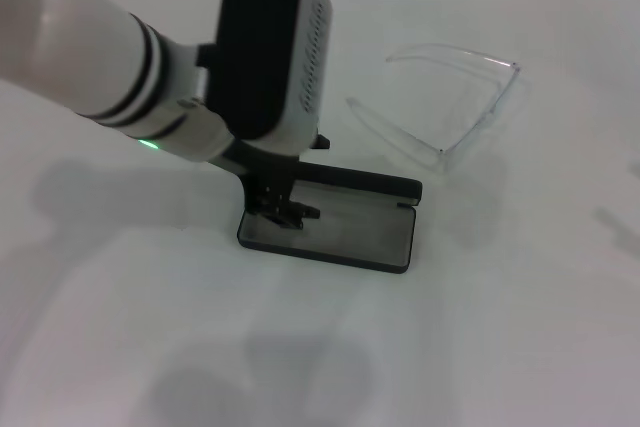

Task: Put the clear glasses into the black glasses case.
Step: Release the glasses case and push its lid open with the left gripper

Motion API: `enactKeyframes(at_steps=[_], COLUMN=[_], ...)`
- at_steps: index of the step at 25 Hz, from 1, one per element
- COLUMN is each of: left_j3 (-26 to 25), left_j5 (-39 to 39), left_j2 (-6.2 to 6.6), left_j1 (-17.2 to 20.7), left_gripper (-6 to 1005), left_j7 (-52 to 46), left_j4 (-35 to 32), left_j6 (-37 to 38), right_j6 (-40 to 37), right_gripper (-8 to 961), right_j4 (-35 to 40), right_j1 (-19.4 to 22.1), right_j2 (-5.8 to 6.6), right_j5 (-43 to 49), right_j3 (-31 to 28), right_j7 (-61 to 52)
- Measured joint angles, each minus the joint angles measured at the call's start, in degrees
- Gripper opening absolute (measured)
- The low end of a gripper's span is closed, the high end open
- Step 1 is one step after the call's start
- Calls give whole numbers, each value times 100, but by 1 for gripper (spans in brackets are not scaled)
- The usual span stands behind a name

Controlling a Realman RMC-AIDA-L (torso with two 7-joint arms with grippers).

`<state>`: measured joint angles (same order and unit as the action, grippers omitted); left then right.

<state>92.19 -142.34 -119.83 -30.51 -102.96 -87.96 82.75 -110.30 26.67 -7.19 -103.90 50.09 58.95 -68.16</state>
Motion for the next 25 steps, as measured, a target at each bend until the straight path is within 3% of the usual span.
enactKeyframes(at_steps=[6,23,25], left_j3=[453,792,865], left_j5=[-226,-450,-450], left_j2=[-11,-23,-23], left_j1=[-21,-489,-562], left_gripper=[739,738,682], left_j7=[-126,-568,-573], left_j4=[89,737,851], left_j6=[-361,-868,-868], right_j6=[0,-145,-202], right_gripper=[859,852,848], right_j4=[-3,-219,-270], right_j1=[12,138,139], right_j2=[1,-15,-16], right_j5=[113,161,189], right_j3=[-19,-199,-274], right_j7=[10,195,230])
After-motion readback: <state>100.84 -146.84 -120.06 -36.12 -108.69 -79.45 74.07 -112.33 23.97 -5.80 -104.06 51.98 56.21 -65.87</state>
